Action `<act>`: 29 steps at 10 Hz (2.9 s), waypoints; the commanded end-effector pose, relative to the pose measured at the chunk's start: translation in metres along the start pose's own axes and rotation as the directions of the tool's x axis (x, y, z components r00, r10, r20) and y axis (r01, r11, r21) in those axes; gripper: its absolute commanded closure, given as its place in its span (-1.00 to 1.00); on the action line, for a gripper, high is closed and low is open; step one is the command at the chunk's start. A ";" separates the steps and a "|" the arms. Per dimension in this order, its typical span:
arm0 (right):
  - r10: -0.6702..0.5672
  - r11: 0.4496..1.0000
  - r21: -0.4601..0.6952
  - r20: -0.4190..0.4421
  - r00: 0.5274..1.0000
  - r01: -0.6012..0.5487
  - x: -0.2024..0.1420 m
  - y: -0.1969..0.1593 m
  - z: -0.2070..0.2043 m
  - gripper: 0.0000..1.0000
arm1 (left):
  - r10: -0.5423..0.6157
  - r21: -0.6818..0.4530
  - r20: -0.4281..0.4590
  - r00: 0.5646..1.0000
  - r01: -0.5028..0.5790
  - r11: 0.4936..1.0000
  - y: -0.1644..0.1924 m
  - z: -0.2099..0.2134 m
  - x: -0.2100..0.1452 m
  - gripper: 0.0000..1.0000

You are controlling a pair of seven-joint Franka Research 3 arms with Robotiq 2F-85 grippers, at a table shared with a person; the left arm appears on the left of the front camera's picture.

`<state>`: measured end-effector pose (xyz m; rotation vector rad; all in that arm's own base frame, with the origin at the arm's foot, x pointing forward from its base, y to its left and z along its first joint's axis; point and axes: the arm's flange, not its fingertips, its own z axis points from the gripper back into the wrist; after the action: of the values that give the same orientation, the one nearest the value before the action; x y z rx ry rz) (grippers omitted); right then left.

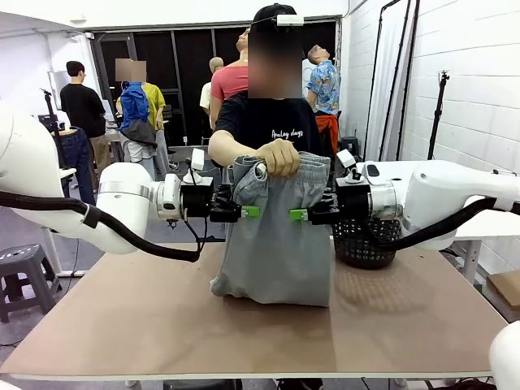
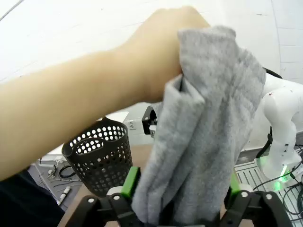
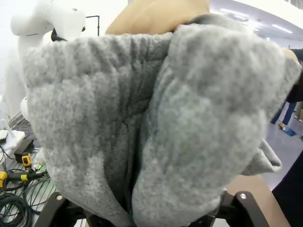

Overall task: Fold the training pants.
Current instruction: Release the ends of the Training pants and then grab the overlapped ends, then fold the Training pants in half.

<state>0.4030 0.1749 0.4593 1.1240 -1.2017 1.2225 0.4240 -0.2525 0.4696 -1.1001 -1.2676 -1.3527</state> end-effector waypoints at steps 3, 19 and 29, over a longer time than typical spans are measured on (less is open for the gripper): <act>-0.043 0.999 -0.021 -0.036 0.998 0.043 -0.001 -0.004 0.009 0.99 | 0.021 -0.037 0.039 0.999 -0.019 0.999 0.003 -0.002 0.004 1.00; -0.066 0.994 0.081 -0.075 0.995 0.073 0.001 -0.017 0.017 1.00 | 0.034 -0.045 -0.016 0.999 -0.035 0.998 0.007 -0.001 -0.009 1.00; -0.066 0.994 0.081 -0.075 0.995 0.073 0.001 -0.017 0.017 1.00 | 0.034 -0.045 -0.016 0.999 -0.035 0.998 0.007 -0.001 -0.009 1.00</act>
<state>0.4215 0.1564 0.4593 1.1508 -1.0592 1.2642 0.4322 -0.2534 0.4583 -1.1530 -1.1986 -1.3622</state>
